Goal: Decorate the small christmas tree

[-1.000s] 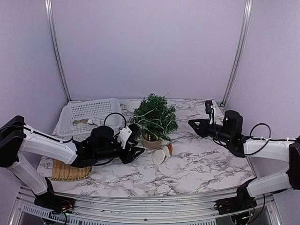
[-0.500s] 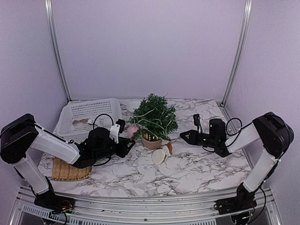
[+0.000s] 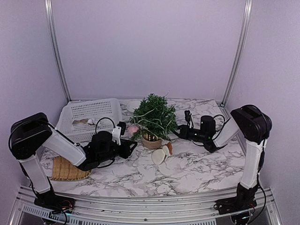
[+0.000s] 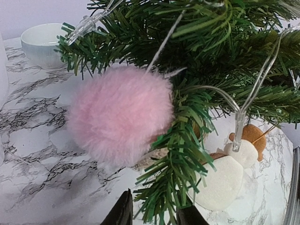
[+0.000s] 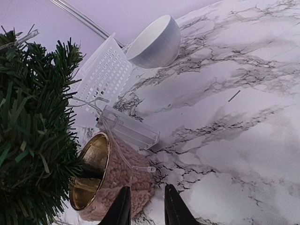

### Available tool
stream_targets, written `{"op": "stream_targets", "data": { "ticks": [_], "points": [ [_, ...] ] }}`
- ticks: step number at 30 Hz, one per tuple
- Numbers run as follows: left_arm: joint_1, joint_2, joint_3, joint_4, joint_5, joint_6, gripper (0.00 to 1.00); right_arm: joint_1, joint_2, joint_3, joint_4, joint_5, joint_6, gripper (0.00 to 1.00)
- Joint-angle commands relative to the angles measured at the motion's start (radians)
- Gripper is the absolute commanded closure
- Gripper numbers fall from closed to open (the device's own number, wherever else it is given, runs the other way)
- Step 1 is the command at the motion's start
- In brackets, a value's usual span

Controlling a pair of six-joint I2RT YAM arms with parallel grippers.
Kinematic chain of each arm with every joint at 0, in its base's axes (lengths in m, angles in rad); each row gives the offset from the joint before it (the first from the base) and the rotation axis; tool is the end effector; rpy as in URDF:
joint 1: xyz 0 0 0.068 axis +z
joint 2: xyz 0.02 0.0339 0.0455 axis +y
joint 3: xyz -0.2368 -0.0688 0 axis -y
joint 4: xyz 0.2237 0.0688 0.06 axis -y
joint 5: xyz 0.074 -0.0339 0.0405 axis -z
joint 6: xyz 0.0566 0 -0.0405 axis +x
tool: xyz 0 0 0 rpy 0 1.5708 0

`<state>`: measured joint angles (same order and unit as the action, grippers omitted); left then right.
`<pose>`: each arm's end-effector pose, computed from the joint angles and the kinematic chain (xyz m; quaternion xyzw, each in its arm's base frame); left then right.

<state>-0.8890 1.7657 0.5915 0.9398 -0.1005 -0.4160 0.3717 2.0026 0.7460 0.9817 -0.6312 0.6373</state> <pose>0.2151 -0.2560 0.1324 0.1534 0.7694 -0.3444 0.5156 0.3238 0.1621 0.1019 -0.0853 0.7761 0.4940 0.3826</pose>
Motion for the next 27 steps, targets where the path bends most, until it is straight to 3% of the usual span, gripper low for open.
{"op": "stream_targets", "data": {
  "ticks": [1,10,27],
  "points": [
    [0.004,0.011,0.005,0.058,-0.021,-0.016,0.68,0.015,0.067,0.077,0.088,-0.054,0.057,0.76],
    [0.004,-0.007,-0.042,0.082,-0.041,-0.047,0.67,0.067,0.135,0.139,0.115,-0.073,0.085,0.76],
    [0.013,-0.033,-0.114,0.128,-0.086,-0.131,0.66,0.126,0.106,0.029,0.243,-0.054,0.135,0.77]
  ]
}}
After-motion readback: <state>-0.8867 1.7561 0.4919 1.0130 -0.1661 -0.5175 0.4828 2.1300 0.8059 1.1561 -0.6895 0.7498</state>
